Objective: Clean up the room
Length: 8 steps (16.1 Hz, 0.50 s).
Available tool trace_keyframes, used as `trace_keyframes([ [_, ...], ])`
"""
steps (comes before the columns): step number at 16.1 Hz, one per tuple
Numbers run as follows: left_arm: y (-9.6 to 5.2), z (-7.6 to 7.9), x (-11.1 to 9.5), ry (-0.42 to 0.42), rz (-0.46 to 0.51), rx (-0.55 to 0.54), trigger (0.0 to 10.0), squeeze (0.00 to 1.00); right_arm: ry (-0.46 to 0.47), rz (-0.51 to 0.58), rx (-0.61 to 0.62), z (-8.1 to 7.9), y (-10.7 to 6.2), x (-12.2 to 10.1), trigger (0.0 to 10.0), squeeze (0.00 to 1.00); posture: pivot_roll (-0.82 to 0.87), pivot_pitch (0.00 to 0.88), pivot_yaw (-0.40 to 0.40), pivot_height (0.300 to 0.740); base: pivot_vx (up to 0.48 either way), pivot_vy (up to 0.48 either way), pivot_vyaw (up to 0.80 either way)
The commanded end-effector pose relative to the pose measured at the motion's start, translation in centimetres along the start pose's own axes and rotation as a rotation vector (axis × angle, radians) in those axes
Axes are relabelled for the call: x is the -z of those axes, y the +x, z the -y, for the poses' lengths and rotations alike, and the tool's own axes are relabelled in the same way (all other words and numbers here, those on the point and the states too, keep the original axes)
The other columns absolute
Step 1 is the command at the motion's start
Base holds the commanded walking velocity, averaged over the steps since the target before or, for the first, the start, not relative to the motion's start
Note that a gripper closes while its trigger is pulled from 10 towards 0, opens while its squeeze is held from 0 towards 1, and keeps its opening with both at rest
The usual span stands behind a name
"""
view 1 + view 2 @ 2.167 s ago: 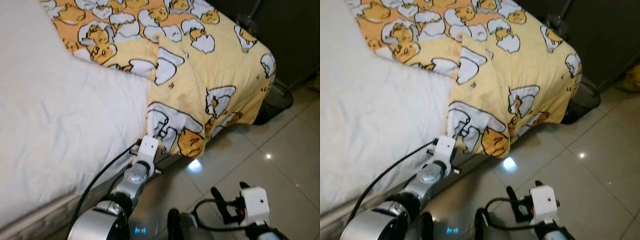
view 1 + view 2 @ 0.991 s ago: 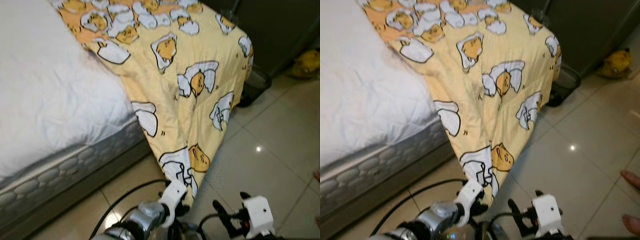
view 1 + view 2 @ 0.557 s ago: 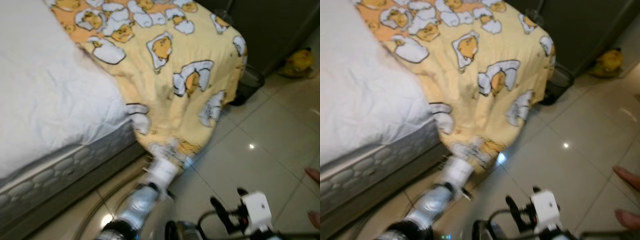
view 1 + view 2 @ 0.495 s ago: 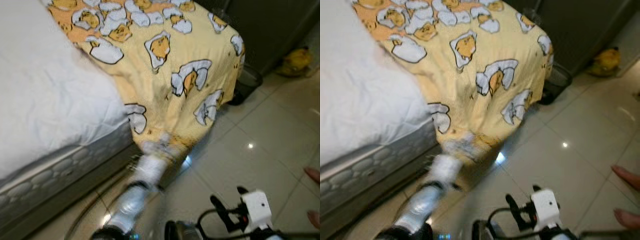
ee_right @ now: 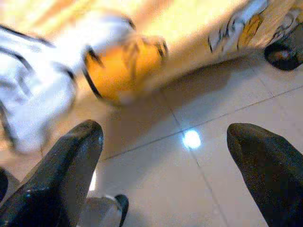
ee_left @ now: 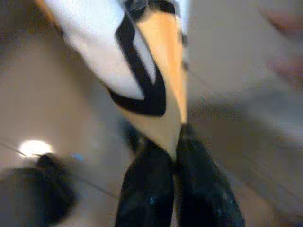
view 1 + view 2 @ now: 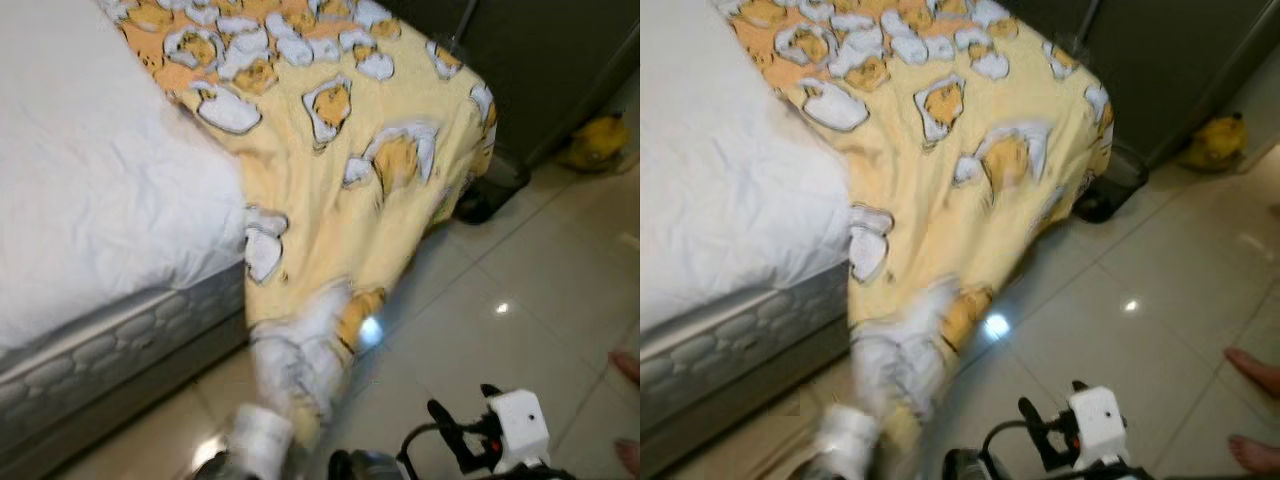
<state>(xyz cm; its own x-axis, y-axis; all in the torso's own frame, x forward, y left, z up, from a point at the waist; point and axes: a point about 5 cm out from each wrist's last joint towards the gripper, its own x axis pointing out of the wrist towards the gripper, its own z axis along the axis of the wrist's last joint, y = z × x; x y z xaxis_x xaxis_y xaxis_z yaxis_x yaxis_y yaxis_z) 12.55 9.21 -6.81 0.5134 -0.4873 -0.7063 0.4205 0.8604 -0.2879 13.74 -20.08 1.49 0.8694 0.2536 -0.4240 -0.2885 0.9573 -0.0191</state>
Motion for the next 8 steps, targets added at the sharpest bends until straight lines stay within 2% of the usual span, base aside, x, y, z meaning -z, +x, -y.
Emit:
trace_keyframes([
  [1,1.8,5.7,-0.3,-0.19,-0.078,0.27,10.0,0.0,-0.017,-0.01,-0.005,0.5,-0.1,0.1,10.0,0.0,-0.07,0.11,-0.151,0.74,0.0,0.0,0.0],
  [2,2.7,7.9,-1.8,-0.248,-0.073,0.38,10.0,0.0,-0.026,-0.012,-0.014,0.5,0.0,0.0,10.0,0.0,-0.08,0.105,-0.162,0.74,0.0,0.0,0.0],
  [5,4.2,10.0,-2.4,-0.327,-0.148,0.454,10.0,0.0,-0.041,-0.018,-0.024,0.7,0.0,0.0,10.0,0.0,-0.11,0.106,-0.174,0.74,0.0,0.0,0.0],
  [6,4.8,9.9,-1.9,-0.245,-0.189,0.409,10.0,0.0,-0.048,-0.024,-0.026,0.9,-0.2,0.1,10.0,0.0,-0.11,0.108,-0.173,0.74,0.0,0.0,0.0],
  [7,5.1,9.1,-1.8,-0.123,-0.186,0.326,10.0,0.0,-0.05,-0.027,-0.027,0.9,-0.2,0.1,10.0,0.0,-0.11,0.115,-0.176,0.74,0.0,0.0,0.0],
  [8,5.2,8.4,-1.8,-0.038,-0.172,0.263,10.0,0.0,-0.051,-0.028,-0.027,0.9,-0.3,0.2,10.0,0.0,-0.12,0.116,-0.175,0.74,0.0,0.0,0.0],
])
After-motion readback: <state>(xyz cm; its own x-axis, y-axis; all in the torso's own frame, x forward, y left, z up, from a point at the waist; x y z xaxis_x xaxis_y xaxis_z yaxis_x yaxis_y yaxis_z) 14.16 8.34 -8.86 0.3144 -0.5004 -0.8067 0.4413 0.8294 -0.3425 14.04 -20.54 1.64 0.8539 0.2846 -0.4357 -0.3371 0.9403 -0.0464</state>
